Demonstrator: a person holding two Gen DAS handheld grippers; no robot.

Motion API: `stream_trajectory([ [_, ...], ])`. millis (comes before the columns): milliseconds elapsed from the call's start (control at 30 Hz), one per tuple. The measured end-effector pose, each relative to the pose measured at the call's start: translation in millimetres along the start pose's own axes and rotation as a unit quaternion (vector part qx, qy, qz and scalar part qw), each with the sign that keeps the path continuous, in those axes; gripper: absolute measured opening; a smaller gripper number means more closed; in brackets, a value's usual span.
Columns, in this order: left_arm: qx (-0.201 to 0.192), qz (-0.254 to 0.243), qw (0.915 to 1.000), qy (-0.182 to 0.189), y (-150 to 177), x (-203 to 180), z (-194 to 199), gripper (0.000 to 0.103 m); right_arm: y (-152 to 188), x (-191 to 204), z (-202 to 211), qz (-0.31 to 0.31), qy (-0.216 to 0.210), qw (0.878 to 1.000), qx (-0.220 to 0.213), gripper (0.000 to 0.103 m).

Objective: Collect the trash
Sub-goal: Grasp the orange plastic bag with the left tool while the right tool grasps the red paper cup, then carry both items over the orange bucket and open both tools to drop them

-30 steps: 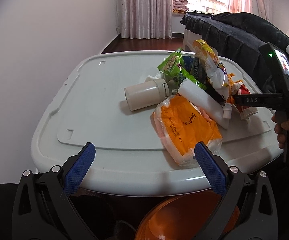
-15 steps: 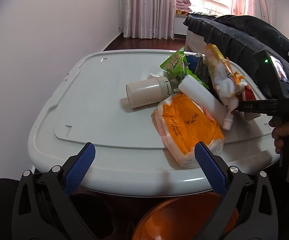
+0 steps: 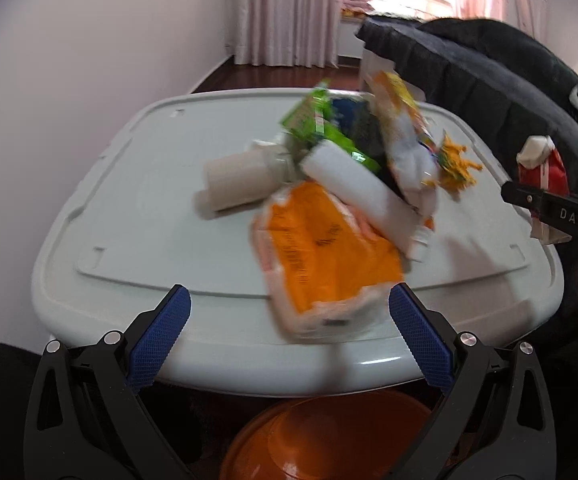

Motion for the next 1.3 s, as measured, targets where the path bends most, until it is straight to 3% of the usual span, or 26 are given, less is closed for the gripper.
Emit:
stream_trajectory([
  [167,-0.007,-0.051,0.9986,-0.009,-1,-27,-19,0.097,-1,8,9,0.007,-0.006,1.000,-0.018,0.025],
  [367,0.016,-0.086,0.9952,-0.044,-4,-28,-59,0.097,-3,3,11,0.000,-0.010,1.000,-0.024,0.025],
  [467,0.004,-0.101,0.9939,-0.046,-3,-27,-65,0.094,-3,4,10,-0.001,-0.010,1.000,-0.020,0.025],
  [500,0.010,-0.108,0.9932,-0.043,-3,-28,-68,0.084,-2,5,10,-0.001,-0.011,1.000,-0.019,0.025],
  [533,0.004,-0.108,0.9938,-0.024,-2,-27,-68,0.066,-2,6,9,0.001,-0.011,1.000,-0.017,0.025],
  [700,0.008,-0.118,0.9929,-0.012,-1,-24,-65,0.037,-3,10,7,0.007,-0.012,1.000,-0.016,0.025],
  [733,0.007,-0.110,0.9939,-0.009,-2,-20,-62,0.028,-3,11,6,0.008,-0.012,1.000,-0.016,0.025],
  [833,-0.010,-0.070,0.9972,0.025,-8,-3,-45,0.019,-2,10,6,0.007,-0.011,1.000,-0.015,0.025],
  [900,-0.031,-0.053,0.9969,0.050,-18,4,-27,0.018,-2,10,6,0.005,-0.011,1.000,-0.015,0.025],
  [1300,-0.086,-0.067,0.9913,0.073,-14,5,75,0.017,9,27,27,0.025,-0.051,0.998,-0.043,0.025],
])
Point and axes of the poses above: each gripper's, at about its wrist camera, not at the fingertips, and z roughly against the way its jaws point, x to its left, y to its underside, the point moved 2 cm from there along -z, roughly the way its jaws point, and after that the axes turned 13 degrees about y, right-handed, at the moved point
